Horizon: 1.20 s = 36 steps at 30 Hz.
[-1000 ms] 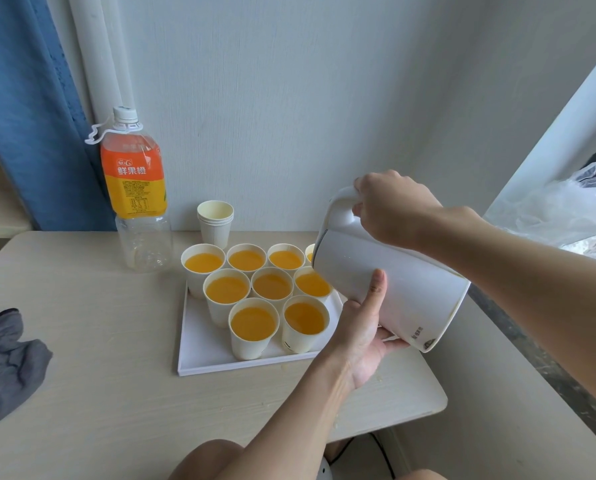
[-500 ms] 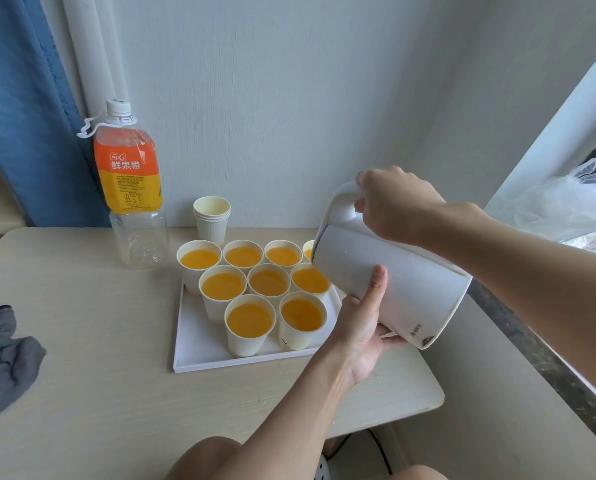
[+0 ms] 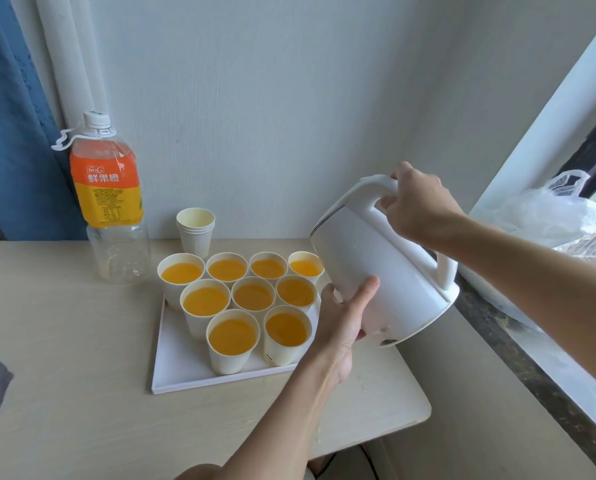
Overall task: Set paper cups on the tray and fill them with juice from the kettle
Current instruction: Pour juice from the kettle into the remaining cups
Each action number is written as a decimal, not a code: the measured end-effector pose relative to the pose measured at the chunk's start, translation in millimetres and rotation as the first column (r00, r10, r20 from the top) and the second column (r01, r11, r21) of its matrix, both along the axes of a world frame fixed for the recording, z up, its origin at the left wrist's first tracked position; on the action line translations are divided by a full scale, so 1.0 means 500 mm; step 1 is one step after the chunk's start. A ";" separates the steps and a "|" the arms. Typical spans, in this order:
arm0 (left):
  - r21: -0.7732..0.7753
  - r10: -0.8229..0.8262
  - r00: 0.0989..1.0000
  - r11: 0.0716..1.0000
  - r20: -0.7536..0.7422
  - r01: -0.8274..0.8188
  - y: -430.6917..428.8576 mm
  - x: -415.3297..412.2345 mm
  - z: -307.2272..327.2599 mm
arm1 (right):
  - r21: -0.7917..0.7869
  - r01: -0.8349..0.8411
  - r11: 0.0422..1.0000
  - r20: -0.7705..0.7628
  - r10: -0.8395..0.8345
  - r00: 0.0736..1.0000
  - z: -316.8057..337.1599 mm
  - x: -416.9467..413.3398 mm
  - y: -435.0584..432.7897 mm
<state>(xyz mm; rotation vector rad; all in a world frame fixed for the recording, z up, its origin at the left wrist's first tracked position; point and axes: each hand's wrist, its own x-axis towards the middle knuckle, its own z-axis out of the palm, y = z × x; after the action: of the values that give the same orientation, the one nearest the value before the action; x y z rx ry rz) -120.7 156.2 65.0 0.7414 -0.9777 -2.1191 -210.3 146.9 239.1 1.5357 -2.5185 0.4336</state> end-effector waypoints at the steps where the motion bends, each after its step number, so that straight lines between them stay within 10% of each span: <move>1: 0.009 0.005 1.000 1.000 -0.010 -0.005 -0.003 -0.004 -0.001 | -0.002 0.000 1.000 -0.007 0.000 1.000 -0.001 -0.001 -0.005; 36: 0.179 0.011 0.982 0.984 -0.190 0.024 -0.025 -0.061 -0.013 | 0.194 -0.130 0.972 -0.336 0.190 0.923 -0.029 0.018 -0.130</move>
<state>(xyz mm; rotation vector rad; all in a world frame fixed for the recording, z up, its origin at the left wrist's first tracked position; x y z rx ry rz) -151.2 143.7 58.6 0.6077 -0.6936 -2.2584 -201.4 81.9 224.6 1.7107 -2.2071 -0.0420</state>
